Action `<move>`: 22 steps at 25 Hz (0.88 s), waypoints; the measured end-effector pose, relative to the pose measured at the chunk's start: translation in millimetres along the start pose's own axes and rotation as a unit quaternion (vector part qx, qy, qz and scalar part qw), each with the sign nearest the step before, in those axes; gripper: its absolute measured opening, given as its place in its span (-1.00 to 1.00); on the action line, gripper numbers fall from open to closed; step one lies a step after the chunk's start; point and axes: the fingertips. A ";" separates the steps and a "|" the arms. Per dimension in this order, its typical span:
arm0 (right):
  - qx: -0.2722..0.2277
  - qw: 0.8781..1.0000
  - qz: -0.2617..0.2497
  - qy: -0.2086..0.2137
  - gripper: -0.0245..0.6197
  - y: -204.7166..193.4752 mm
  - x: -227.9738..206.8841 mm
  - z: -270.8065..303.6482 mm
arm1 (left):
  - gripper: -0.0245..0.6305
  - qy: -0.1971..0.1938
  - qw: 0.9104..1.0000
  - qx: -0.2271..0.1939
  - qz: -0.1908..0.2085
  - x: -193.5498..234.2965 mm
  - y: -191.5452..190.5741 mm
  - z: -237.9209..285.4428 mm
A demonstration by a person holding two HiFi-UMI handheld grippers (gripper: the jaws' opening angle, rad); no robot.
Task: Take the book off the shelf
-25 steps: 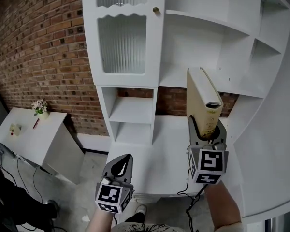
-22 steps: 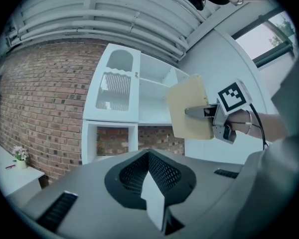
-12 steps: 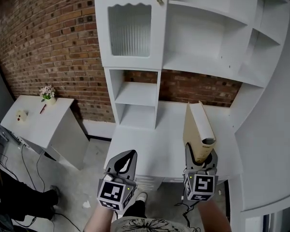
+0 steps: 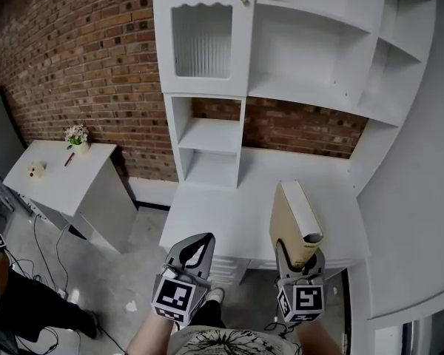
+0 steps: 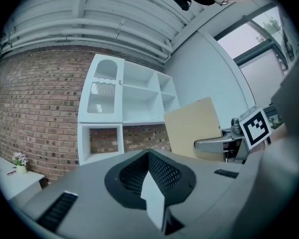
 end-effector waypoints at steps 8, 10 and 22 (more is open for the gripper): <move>0.004 1.000 0.004 0.005 -0.21 -5.7 3.4 -26.0 | -0.92 -0.011 1.000 0.002 0.015 -26.2 -1.1 -10.7; 0.008 1.000 0.002 0.003 -0.21 -7.7 3.3 -28.5 | -0.92 -0.009 1.000 0.002 0.017 -26.5 0.4 -12.0; 0.014 1.000 0.014 0.003 -0.21 -11.2 2.1 -33.0 | -0.92 -0.014 1.000 0.011 0.009 -38.0 -4.6 -9.2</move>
Point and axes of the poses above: the fingertips, and each gripper's own axes: z forward along the fingers, x to its left, y out of its top, and after that the axes turned 1 degree about -x, right-handed
